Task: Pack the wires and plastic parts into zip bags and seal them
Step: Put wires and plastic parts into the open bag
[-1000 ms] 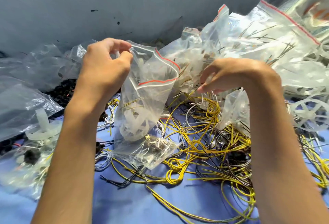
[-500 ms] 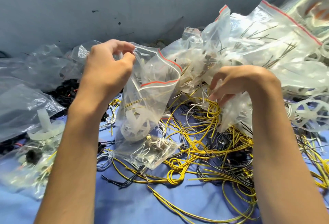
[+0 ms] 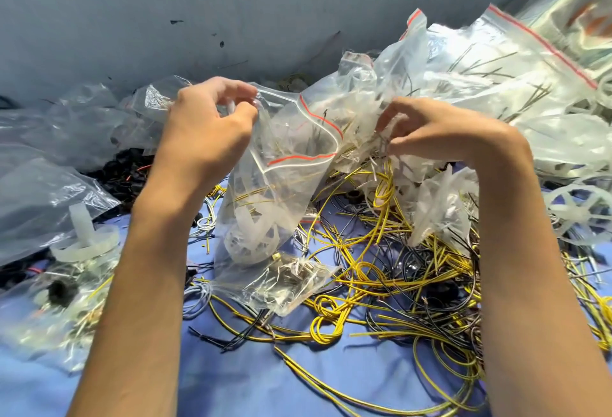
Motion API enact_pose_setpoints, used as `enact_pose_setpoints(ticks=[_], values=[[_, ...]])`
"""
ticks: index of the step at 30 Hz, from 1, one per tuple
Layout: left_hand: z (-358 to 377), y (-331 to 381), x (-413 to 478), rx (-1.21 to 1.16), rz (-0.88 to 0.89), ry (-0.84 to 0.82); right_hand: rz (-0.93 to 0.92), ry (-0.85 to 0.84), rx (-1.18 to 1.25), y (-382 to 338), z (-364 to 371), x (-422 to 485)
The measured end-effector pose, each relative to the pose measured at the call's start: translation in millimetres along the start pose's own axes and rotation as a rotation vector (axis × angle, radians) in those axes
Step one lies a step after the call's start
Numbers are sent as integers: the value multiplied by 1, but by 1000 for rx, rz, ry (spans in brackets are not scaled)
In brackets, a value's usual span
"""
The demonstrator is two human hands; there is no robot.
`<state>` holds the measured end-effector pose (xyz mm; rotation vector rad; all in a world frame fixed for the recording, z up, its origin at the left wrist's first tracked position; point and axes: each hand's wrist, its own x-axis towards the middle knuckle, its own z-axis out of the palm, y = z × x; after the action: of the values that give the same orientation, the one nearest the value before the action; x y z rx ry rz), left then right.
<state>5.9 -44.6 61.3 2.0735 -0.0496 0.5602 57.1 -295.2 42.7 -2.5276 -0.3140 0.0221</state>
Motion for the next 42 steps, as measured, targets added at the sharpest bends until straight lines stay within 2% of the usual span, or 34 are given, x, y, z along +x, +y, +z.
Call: enact_pose_setpoints(ticks=[5,13,18,24,35,42], values=[[1,1,-1,7,6,-7,-93,85,225,-9,-3,-6],[1,1,-1,6,3,-20,-326,355,572,-28,-16,-21],[1,1,-1,32,27,-68,-478,473,642,-41,-21,-30],[4,-1,-1,5,69,-201,-586,430,613,-56,-22,-39],[6,2,-5,-68,149,-262,-713,304,415,-79,-13,-46],[4,4,-6,-154,77,-317,-754,215,417,-94,-1,-39]])
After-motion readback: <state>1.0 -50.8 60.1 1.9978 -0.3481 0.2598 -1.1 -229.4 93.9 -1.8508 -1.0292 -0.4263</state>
